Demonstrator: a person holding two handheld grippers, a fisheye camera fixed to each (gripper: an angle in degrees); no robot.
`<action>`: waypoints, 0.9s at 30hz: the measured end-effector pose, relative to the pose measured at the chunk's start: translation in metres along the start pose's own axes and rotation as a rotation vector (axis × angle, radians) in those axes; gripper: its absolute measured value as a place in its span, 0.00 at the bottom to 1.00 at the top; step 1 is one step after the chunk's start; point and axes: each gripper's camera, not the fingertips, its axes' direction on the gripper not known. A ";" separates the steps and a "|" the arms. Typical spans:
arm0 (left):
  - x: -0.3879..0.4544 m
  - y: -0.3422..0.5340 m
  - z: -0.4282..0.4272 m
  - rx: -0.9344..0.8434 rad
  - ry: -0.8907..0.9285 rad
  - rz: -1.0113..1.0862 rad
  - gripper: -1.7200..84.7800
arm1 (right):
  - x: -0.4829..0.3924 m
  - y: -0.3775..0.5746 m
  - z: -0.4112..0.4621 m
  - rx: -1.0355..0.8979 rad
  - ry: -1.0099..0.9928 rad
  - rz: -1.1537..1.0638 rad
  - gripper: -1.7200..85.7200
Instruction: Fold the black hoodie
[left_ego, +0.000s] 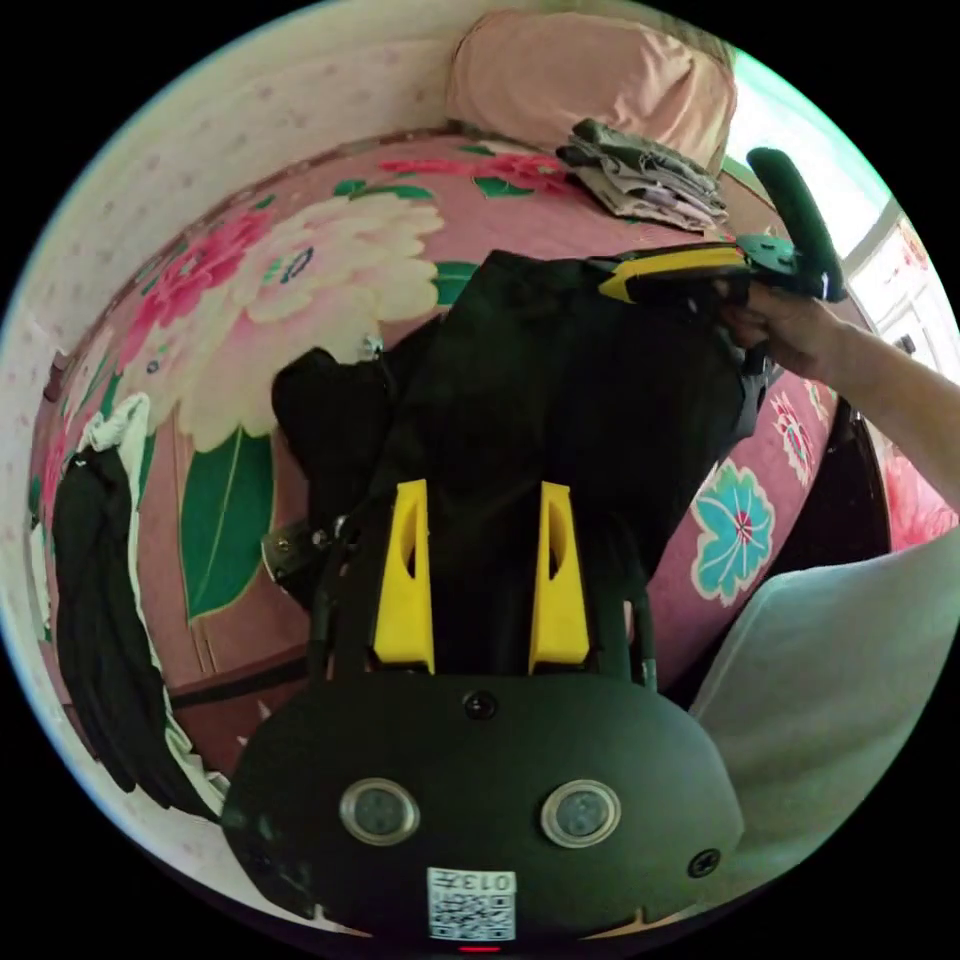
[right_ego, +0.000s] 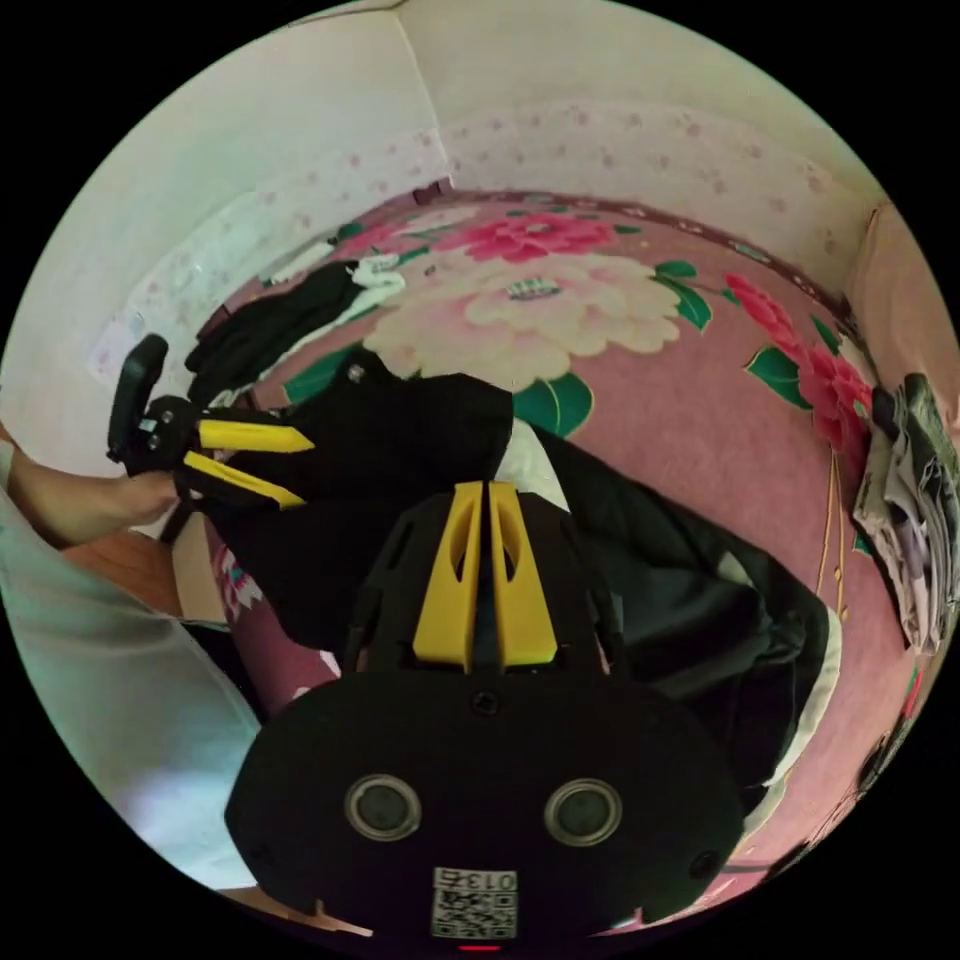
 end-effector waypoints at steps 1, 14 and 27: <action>0.000 -0.003 0.002 0.002 -0.004 -0.001 0.18 | 0.001 0.003 0.008 -0.023 0.006 0.001 0.03; -0.028 -0.096 -0.017 0.130 -0.180 0.180 0.10 | -0.082 0.038 -0.098 0.126 0.227 0.035 0.02; -0.087 -0.122 -0.012 -0.028 -0.143 0.031 0.06 | -0.045 0.076 -0.023 -0.188 0.077 0.248 0.02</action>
